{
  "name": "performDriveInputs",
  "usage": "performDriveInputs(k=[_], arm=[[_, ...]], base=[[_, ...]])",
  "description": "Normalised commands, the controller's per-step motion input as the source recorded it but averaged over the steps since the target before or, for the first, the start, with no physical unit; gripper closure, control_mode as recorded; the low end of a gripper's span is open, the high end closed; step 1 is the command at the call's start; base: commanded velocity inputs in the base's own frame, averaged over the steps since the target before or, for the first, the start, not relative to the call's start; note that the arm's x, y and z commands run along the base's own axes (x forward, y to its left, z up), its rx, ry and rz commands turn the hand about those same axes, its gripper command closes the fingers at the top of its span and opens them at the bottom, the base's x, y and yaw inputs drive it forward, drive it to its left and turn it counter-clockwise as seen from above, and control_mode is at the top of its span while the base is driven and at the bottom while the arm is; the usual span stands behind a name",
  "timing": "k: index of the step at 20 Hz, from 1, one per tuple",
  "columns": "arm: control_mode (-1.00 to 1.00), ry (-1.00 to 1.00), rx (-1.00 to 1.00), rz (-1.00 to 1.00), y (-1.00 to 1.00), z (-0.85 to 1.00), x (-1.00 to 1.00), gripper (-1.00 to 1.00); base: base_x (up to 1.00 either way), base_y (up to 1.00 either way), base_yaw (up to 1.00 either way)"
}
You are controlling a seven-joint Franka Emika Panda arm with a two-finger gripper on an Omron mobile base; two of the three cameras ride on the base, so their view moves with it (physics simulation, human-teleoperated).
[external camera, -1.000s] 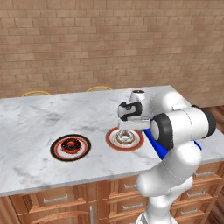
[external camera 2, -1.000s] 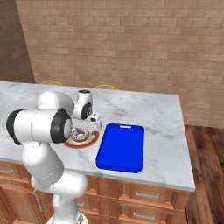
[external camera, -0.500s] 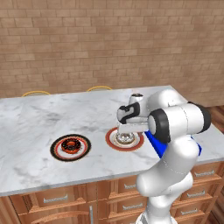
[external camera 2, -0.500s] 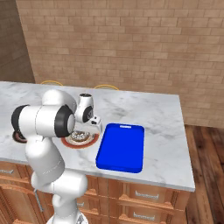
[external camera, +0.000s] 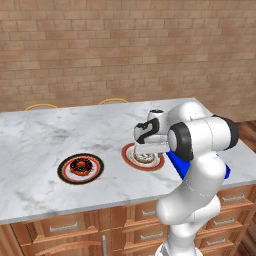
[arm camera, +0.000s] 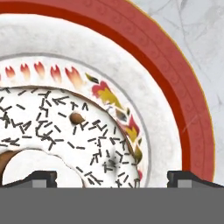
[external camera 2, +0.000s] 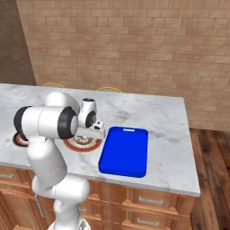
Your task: Move the dessert items from the plates to the tray.
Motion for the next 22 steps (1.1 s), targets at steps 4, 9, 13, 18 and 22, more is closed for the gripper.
performDriveInputs(k=[4,9,13,18,22], arm=[[-1.0,0.0,0.0,0.0,0.0,-0.15,0.0,-1.0],[-1.0,0.0,0.0,0.0,0.0,0.0,0.0,1.0],[-1.0,0.0,0.0,0.0,0.0,0.0,0.0,1.0],[-1.0,0.0,0.0,0.0,0.0,0.07,0.0,1.0],[-1.0,0.01,0.0,0.0,0.0,0.38,0.0,1.0]], base=[[0.0,0.0,0.0],[0.0,0.0,0.0],[0.0,0.0,0.0],[0.0,0.0,0.0],[0.0,0.0,0.0]])
